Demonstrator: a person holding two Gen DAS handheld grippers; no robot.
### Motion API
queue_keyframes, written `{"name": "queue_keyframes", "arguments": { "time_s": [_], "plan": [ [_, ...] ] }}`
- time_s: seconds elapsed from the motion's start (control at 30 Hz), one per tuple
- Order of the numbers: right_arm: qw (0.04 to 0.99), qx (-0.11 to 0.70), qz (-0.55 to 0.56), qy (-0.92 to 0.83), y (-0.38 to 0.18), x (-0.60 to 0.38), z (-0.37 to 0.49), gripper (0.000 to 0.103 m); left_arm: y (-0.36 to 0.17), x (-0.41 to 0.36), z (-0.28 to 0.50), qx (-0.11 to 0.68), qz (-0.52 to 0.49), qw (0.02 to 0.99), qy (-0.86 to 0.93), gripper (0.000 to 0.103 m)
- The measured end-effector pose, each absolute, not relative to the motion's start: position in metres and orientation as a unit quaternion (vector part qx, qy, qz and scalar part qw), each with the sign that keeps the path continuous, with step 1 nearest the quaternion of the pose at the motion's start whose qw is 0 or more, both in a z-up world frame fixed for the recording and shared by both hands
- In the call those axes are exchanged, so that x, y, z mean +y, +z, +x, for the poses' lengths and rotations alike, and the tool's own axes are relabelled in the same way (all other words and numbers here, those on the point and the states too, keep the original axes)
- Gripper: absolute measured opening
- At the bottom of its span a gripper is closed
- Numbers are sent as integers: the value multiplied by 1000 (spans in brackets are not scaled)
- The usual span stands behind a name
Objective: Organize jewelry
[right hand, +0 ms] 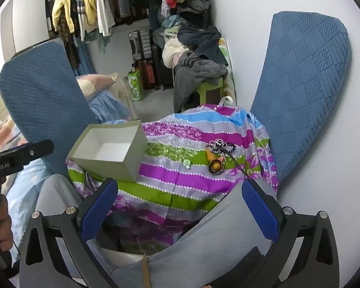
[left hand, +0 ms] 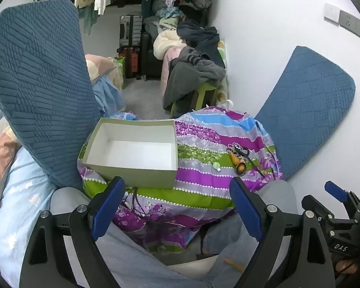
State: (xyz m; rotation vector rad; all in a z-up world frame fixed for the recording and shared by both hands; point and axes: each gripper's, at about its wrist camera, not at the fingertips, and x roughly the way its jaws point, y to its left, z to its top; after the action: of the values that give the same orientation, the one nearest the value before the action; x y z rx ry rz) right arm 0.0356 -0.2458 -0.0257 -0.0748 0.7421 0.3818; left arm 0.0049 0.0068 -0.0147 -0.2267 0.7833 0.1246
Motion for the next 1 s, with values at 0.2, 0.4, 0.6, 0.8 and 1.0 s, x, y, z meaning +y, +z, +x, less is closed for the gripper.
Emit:
{"name": "queue_keyframes", "arguments": {
  "time_s": [0.2, 0.4, 0.6, 0.8, 1.0],
  "plan": [
    [915, 361, -32, 179, -34, -249, 39, 103, -26, 7, 6, 387, -107, 914, 60, 89],
    [914, 364, -28, 178, -39, -249, 42, 103, -32, 2, 6, 390, -101, 913, 65, 89],
    [914, 364, -26, 178, -41, -250, 44, 103, -32, 4, 6, 387, -97, 914, 69, 89],
    [913, 368, -25, 176, -46, -250, 45, 103, -32, 7, 9, 388, -101, 913, 76, 89],
    [911, 373, -25, 174, -50, -251, 46, 103, -33, 8, 9, 383, -114, 914, 77, 89]
  ]
}}
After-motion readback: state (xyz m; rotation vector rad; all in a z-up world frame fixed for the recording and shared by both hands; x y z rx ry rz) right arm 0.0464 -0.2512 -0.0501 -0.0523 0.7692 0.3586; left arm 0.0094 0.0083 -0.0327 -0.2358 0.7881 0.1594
